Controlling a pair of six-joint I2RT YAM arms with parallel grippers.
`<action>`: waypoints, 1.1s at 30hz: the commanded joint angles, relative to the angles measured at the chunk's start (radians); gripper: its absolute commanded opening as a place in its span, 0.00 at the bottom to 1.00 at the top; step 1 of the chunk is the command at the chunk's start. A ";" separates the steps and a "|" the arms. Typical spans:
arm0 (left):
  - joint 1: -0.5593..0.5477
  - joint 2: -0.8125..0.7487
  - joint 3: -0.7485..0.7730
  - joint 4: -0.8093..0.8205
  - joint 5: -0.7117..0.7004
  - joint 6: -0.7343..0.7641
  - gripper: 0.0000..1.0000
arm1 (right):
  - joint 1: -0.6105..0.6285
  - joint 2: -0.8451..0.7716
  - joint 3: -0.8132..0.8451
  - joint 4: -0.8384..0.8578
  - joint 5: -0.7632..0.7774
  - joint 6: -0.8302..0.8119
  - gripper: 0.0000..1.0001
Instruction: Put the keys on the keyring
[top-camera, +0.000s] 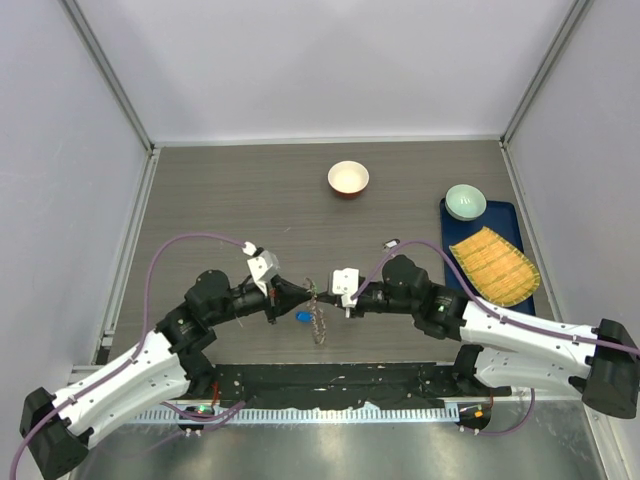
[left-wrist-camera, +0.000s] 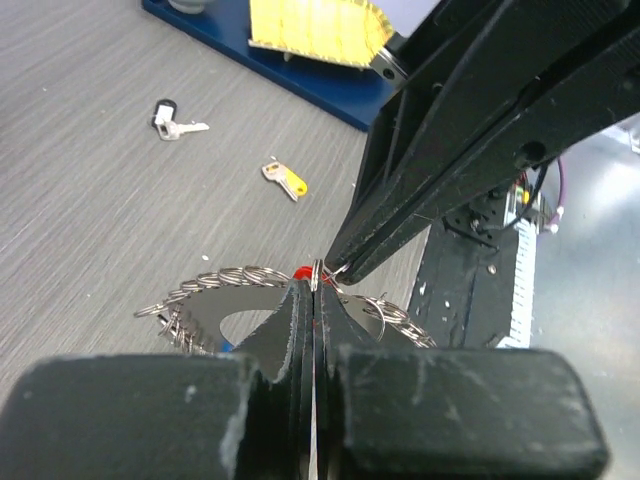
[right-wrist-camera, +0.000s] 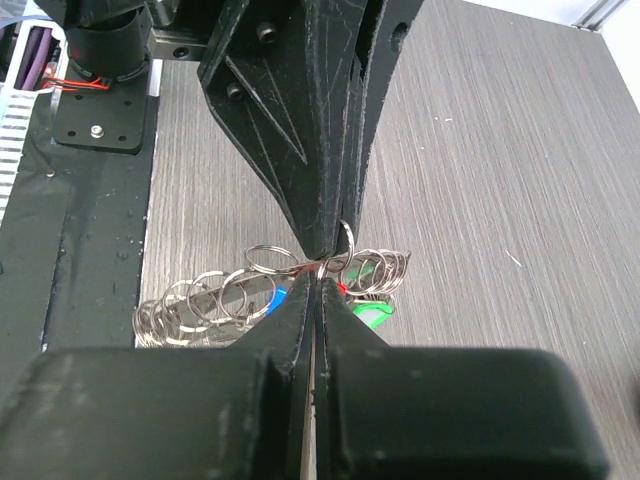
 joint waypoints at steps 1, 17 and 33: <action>0.012 -0.028 -0.034 0.347 -0.095 -0.091 0.00 | 0.009 0.021 -0.021 0.109 -0.042 0.052 0.01; 0.012 -0.129 -0.171 0.437 -0.195 -0.148 0.16 | 0.007 0.027 -0.049 0.178 0.102 0.063 0.01; 0.014 -0.108 -0.013 -0.007 -0.145 0.014 0.37 | 0.007 0.042 0.049 -0.006 0.095 -0.030 0.01</action>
